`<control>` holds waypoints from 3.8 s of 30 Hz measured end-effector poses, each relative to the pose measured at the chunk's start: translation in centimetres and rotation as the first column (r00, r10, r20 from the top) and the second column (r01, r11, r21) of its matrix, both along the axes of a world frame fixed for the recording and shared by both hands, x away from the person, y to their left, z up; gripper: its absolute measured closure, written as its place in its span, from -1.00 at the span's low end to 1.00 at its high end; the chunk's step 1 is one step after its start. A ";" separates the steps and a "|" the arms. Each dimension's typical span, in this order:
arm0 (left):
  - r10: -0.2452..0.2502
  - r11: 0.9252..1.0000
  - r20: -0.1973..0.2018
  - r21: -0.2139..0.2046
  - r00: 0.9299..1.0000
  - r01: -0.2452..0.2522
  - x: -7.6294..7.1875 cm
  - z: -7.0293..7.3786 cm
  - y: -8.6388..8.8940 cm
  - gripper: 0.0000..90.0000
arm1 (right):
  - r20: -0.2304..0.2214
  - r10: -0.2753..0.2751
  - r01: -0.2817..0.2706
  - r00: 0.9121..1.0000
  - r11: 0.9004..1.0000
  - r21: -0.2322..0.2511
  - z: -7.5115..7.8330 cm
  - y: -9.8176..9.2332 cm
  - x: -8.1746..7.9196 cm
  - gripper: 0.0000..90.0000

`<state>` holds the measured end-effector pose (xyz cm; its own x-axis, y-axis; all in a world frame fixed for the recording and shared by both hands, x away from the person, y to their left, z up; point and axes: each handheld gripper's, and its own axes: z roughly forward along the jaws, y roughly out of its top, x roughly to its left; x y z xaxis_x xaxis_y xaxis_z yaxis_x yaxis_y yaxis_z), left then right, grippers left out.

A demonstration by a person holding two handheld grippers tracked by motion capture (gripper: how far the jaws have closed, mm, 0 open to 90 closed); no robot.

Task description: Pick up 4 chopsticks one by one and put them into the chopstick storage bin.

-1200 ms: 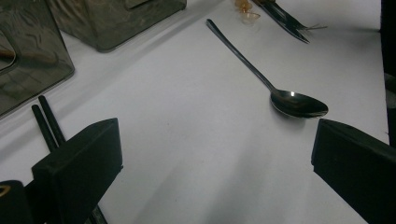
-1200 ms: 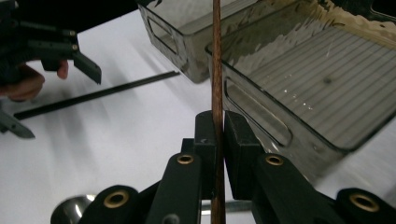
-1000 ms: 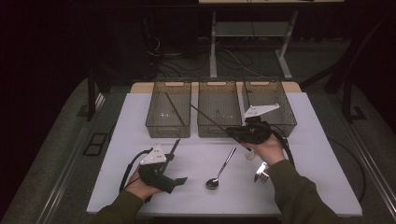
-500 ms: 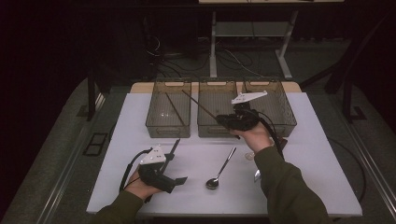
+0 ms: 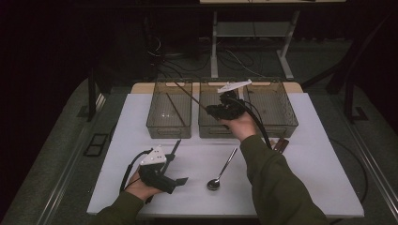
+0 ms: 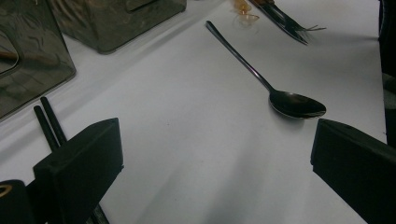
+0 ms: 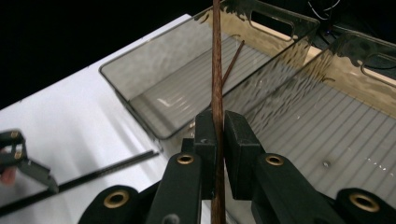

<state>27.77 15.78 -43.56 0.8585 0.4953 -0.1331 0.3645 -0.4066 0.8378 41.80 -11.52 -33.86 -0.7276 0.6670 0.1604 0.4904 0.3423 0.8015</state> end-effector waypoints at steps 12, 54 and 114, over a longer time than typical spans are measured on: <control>0.000 1.000 0.010 0.002 1.000 0.000 0.1 0.0 0.0 -0.98 | -0.001 -0.037 0.037 0.999 0.999 -0.018 0.5 3.2 2.3 0.86; -0.002 1.000 0.016 -0.001 1.000 0.002 0.1 0.3 0.3 -0.98 | -0.074 -0.098 0.093 0.992 0.994 -0.064 -4.6 14.0 6.2 0.85; 0.026 0.999 0.009 0.026 1.000 -0.027 0.2 0.0 0.4 -1.00 | -0.010 0.007 -0.008 1.000 0.998 -0.058 -3.8 -4.8 -4.0 -0.93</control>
